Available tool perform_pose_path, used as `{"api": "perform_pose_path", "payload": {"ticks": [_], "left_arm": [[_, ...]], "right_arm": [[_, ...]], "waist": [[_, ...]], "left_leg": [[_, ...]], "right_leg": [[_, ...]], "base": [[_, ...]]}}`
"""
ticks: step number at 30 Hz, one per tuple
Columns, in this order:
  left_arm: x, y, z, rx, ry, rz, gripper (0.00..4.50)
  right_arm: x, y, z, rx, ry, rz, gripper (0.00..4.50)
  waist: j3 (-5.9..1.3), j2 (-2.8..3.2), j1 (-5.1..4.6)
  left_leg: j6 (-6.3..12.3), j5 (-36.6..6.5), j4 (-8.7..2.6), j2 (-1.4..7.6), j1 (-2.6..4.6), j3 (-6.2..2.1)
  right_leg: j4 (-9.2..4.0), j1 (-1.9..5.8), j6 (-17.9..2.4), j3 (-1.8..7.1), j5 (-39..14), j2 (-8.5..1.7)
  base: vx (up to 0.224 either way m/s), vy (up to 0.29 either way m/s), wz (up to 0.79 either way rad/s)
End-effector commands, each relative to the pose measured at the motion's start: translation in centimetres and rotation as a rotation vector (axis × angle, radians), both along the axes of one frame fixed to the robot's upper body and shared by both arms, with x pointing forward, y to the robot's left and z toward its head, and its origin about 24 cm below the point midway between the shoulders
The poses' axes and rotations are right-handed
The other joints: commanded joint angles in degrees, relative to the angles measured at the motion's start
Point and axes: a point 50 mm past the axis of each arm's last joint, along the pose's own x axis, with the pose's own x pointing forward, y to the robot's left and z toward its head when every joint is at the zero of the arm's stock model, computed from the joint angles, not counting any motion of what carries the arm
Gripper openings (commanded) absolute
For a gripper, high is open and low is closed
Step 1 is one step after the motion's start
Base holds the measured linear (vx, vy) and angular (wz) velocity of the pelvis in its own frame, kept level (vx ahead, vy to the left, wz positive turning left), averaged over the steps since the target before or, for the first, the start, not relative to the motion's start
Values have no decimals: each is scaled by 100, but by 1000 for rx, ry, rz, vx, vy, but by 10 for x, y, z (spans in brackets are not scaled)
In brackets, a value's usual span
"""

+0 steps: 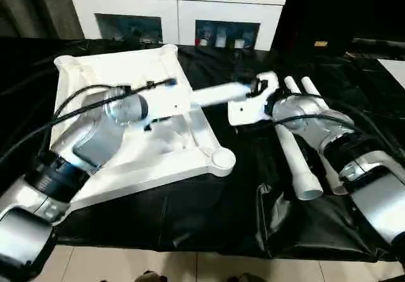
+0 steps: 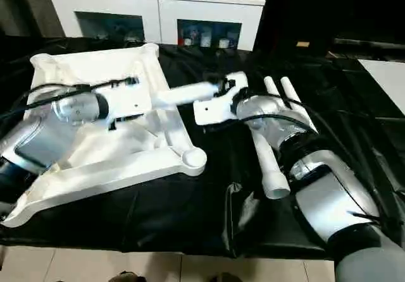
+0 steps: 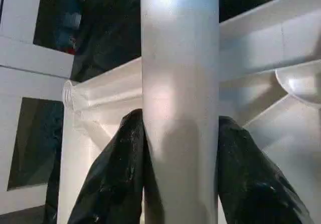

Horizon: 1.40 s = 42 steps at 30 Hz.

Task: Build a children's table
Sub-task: Insert table leg to table base

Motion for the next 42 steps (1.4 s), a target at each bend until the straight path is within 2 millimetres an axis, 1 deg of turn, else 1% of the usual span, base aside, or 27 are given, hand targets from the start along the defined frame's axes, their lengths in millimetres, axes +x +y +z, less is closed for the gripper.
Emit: {"api": "perform_pose_path", "payload": {"ticks": [1,6,8,9,12,13,14,15,16,17,18,19,21,23,25,26,28,29,30,32,33,34,35,38,40,41,42], "left_arm": [[-1,-4,10,6,-37,-19,166],[-1,-5,12,6,-50,-19,166],[-1,-5,13,5,-51,-18,166],[-1,-5,13,5,-50,-19,166],[0,-5,14,2,-52,-17,166],[0,-4,14,-1,-62,-14,221],[2,-4,15,-27,-63,-8,235],[2,-4,15,-27,-63,-8,235],[2,-4,18,-49,-71,-8,238],[3,-5,20,-65,-85,-8,238],[3,-5,20,-65,-85,-8,265],[3,-5,24,-86,-104,-8,277],[4,-5,30,-128,-137,-3,290],[4,-5,40,-231,-182,5,302],[4,-5,43,-266,-193,9,328],[8,1,58,-393,-285,45,334],[9,4,65,-441,-322,63,340],[12,11,79,-551,-415,99,342],[12,16,88,-619,-460,115,344],[13,19,93,-665,-488,125,344],[13,24,102,-776,-531,150,344],[12,27,107,-848,-554,162,344],[10,38,119,-1051,-592,193,344],[11,52,119,-1189,-585,241,344],[12,56,116,-1206,-575,261,344],[13,64,106,-1222,-534,306,344],[13,65,102,-1237,-520,318,344]], "right_arm": [[3,-1,4,-9,-4,-9,258],[2,-2,2,-1,20,-10,218],[2,-3,1,4,26,-11,214],[2,-3,2,9,23,-12,197],[2,-3,1,13,24,-13,191],[2,-3,1,22,23,-14,191],[1,-3,0,30,27,-14,190],[1,-3,0,30,27,-14,190],[1,-4,-1,49,36,-18,190],[0,-5,-3,60,43,-23,190],[0,-5,-3,60,43,-23,190],[0,-9,-5,91,66,-42,190],[0,-16,-8,144,100,-85,189],[-1,-26,-15,223,143,-147,189],[-2,-29,-16,242,151,-162,189],[-5,-39,-23,324,195,-207,189],[-7,-43,-26,348,209,-221,189],[-10,-48,-29,417,245,-250,189],[-11,-50,-30,445,256,-259,189],[-11,-51,-31,462,263,-263,189],[-12,-54,-32,490,274,-275,189],[-13,-54,-33,511,281,-281,189],[-14,-57,-32,614,312,-304,189],[-16,-56,-28,786,356,-297,189],[-16,-55,-26,824,365,-289,189],[-18,-52,-18,968,399,-246,189],[-19,-49,-14,1037,425,-214,189]], "waist": [[-470,37,-15],[-472,44,-24],[-476,50,-21],[-473,48,-22],[-478,52,-21],[-476,68,-23],[-477,97,-17],[-478,81,-25],[-481,96,-12],[-482,53,-17],[-480,61,-10],[-482,39,-18],[-480,47,-5],[-493,43,3],[-490,34,10],[-494,51,6],[-491,47,16],[-502,20,9],[-507,32,14],[-498,11,6],[-493,35,-1],[-493,35,-1],[-490,21,-4],[-500,1,14],[-499,11,17],[-491,10,30],[-483,3,37]], "left_leg": [[-127,-1438,-403,204,123,-109],[-97,-1390,-399,199,110,-110],[-96,-1397,-398,201,116,-109],[-99,-1421,-399,199,113,-109],[-99,-1413,-398,200,112,-112],[-102,-1416,-399,196,109,-112],[-113,-1438,-398,196,115,-118],[-116,-1478,-398,195,119,-113],[-123,-1493,-397,195,125,-117],[-106,-1462,-398,196,108,-116],[-101,-1460,-399,197,114,-117],[-85,-1465,-398,197,111,-114],[-45,-1439,-397,200,109,-113],[-6,-1396,-387,201,117,-103],[24,-1359,-392,196,98,-106],[24,-1358,-386,194,97,-111],[39,-1408,-377,197,112,-100],[85,-1386,-377,187,85,-103],[119,-1365,-373,186,89,-111],[159,-1347,-376,188,80,-111],[149,-1390,-373,182,80,-111],[149,-1390,-373,182,80,-111],[155,-1510,-364,179,98,-94],[291,-1496,-371,184,101,-106],[293,-1475,-378,198,104,-113],[316,-1465,-384,201,112,-109],[376,-1483,-394,207,115,-107]], "right_leg": [[-316,289,-1486,200,-855,-211],[-308,297,-1506,199,-768,-210],[-306,296,-1517,199,-751,-212],[-308,293,-1524,198,-763,-209],[-304,299,-1524,197,-738,-209],[-305,299,-1531,195,-709,-205],[-300,298,-1539,194,-708,-207],[-308,296,-1554,194,-705,-201],[-307,297,-1564,192,-701,-205],[-297,314,-1564,192,-676,-207],[-304,308,-1561,192,-677,-210],[-304,306,-1551,191,-694,-204],[-307,306,-1560,193,-668,-212],[-295,310,-1600,197,-555,-210],[-292,324,-1622,185,-531,-203],[-291,321,-1630,182,-567,-206],[-311,325,-1645,193,-521,-211],[-306,347,-1628,177,-517,-200],[-305,343,-1638,173,-518,-204],[-312,341,-1647,164,-582,-200],[-314,334,-1643,162,-704,-205],[-314,334,-1643,162,-704,-205],[-341,333,-1675,171,-754,-202],[-343,322,-1653,159,-769,-200],[-339,314,-1656,158,-777,-206],[-349,308,-1641,156,-829,-200],[-346,318,-1622,166,-821,-202]], "base": [[0,0,0],[0,0,0],[0,0,0],[0,0,0],[0,0,0],[0,0,0],[0,0,0],[0,0,0],[0,0,0],[0,0,0],[0,0,0],[0,0,0],[0,0,0],[0,0,0],[0,0,0],[0,0,0],[0,0,0],[0,0,0],[0,0,0],[0,0,0],[0,0,0],[0,0,0],[0,0,0],[0,0,0],[0,0,0],[0,0,0],[0,0,0]]}}
